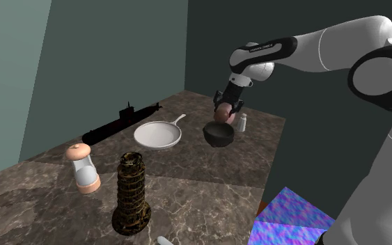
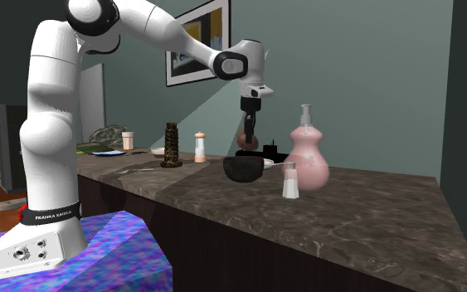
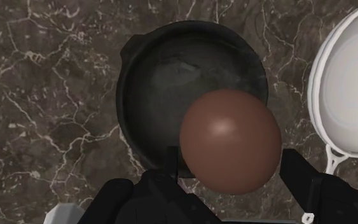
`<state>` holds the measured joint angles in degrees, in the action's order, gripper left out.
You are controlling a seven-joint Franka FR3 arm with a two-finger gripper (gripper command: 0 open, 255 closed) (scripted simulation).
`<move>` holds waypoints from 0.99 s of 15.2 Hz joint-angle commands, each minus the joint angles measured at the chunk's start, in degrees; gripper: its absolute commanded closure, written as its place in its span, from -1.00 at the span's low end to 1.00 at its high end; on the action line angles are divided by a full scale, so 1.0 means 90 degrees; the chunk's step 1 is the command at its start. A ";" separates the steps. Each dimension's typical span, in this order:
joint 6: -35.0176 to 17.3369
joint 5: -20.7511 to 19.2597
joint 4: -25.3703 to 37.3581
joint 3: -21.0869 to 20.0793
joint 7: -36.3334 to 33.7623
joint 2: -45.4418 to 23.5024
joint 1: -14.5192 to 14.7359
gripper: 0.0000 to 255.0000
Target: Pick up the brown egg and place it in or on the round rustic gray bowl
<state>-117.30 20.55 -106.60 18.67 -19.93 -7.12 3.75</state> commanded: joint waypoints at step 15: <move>-0.0522 0.0182 -0.0352 -0.0035 0.0219 -0.0209 -0.0001 -1.00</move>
<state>-122.00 22.18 -109.78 18.35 -17.96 -9.00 3.74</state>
